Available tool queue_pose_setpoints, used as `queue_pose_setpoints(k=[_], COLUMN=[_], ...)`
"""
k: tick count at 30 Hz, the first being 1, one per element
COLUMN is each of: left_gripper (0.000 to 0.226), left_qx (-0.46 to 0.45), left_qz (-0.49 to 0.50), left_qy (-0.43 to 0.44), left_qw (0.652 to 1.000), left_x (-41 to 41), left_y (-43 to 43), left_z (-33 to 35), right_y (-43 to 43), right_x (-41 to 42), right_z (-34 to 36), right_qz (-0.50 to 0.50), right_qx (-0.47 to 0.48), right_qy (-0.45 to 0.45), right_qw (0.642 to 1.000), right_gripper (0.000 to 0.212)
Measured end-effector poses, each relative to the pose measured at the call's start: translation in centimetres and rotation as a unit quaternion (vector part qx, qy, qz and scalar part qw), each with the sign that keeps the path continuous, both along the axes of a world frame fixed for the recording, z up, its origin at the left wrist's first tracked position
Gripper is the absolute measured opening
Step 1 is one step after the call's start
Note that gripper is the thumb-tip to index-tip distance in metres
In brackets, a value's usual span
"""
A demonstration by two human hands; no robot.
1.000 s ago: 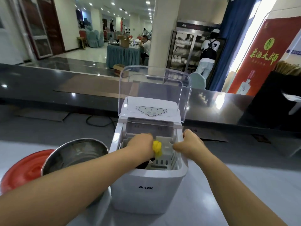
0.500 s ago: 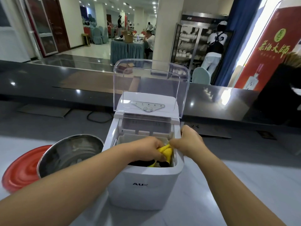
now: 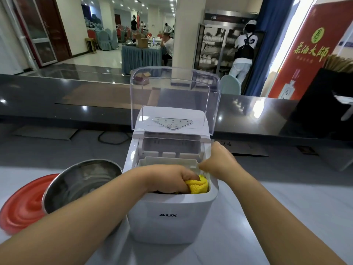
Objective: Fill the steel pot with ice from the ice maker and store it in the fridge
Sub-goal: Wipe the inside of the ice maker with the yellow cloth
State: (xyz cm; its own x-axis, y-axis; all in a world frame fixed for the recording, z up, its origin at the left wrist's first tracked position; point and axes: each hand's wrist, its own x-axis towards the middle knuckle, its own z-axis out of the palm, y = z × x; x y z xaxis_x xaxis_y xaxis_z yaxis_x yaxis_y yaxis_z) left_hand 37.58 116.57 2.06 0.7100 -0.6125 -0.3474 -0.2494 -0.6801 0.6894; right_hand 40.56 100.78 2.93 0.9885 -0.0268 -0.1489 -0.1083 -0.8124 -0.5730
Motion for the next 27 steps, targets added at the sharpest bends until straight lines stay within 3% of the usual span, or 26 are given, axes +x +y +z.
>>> queue_pose_setpoints(k=[6, 15, 18, 21, 24, 27], left_gripper=[0.043, 0.033, 0.026, 0.029, 0.036, 0.032], left_qx=[0.097, 0.264, 0.282, 0.258, 0.149, 0.07], left_qz=[-0.031, -0.137, -0.143, -0.104, -0.033, -0.014], left_qy=[-0.012, -0.152, -0.147, -0.068, 0.054, 0.103], left_qw=[0.995, 0.943, 0.937, 0.958, 0.987, 0.992], left_x=[0.3, 0.0, -0.2, -0.4, -0.4, -0.3], left_y=[2.0, 5.9, 5.8, 5.0, 4.4, 2.9], left_z=[1.7, 3.5, 3.6, 3.0, 2.5, 1.9], right_y=[0.1, 0.2, 0.2, 0.1, 0.1, 0.1], right_x=[-0.1, -0.5, -0.5, -0.7, -0.7, -0.5], right_z=[0.0, 0.2, 0.4, 0.6, 0.6, 0.6], right_qz=[-0.016, -0.015, -0.01, -0.005, -0.004, -0.004], right_qx=[0.001, 0.017, 0.021, 0.022, 0.021, 0.016], right_qy=[0.008, 0.018, 0.023, 0.025, 0.027, 0.029], right_qw=[1.0, 1.0, 0.999, 0.999, 0.999, 0.999], right_gripper=[0.035, 0.034, 0.035, 0.034, 0.033, 0.035])
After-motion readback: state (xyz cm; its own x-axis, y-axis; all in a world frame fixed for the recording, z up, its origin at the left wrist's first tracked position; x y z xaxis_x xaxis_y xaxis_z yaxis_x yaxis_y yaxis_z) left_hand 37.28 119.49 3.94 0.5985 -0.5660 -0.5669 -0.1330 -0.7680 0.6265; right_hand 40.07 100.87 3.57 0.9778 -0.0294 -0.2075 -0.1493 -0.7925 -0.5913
